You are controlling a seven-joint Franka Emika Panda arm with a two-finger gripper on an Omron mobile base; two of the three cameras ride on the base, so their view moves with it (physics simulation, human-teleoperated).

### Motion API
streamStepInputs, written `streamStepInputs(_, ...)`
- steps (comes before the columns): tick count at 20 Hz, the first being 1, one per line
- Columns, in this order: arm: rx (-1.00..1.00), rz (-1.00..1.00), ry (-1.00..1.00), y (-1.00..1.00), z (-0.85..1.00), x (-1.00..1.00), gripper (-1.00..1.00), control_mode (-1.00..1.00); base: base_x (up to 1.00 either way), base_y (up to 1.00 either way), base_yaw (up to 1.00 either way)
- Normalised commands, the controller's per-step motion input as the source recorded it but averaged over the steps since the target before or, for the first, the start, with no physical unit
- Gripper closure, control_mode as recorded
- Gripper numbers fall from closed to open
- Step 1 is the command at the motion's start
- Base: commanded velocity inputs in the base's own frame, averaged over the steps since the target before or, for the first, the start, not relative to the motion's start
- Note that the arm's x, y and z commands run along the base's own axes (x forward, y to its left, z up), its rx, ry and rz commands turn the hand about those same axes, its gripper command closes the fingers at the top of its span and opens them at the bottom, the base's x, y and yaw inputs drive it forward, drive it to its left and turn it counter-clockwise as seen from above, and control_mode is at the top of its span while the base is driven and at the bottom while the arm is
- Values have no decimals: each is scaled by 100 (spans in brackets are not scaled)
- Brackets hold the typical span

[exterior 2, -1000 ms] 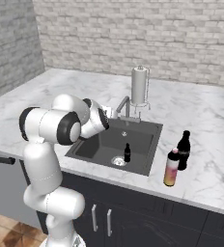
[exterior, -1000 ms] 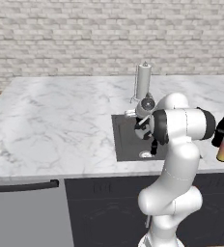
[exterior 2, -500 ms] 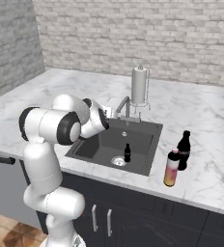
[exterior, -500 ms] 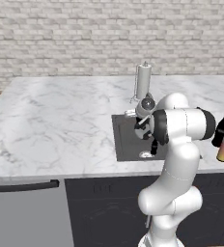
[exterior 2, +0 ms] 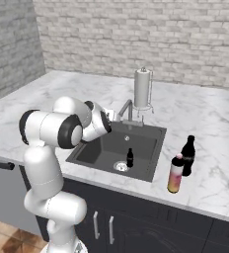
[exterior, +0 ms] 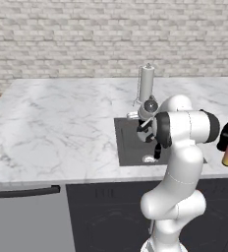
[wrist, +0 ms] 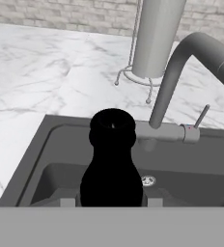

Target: Place the large bottle from the dining counter next to the other large bottle outside the sink, and place the small bottle from the dining counter next to the other small bottle inside the sink.

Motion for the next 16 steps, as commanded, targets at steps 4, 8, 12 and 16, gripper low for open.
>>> streamStepInputs(4,0,0,0,0,0,0,100,100,29,6,0)
streamStepInputs(8,0,0,0,0,0,0,100,100,19,3,0)
streamStepInputs(12,0,0,0,1,-4,8,100,-100,4,0,0)
streamStepInputs(16,0,0,0,3,-6,0,100,-100,0,0,0)
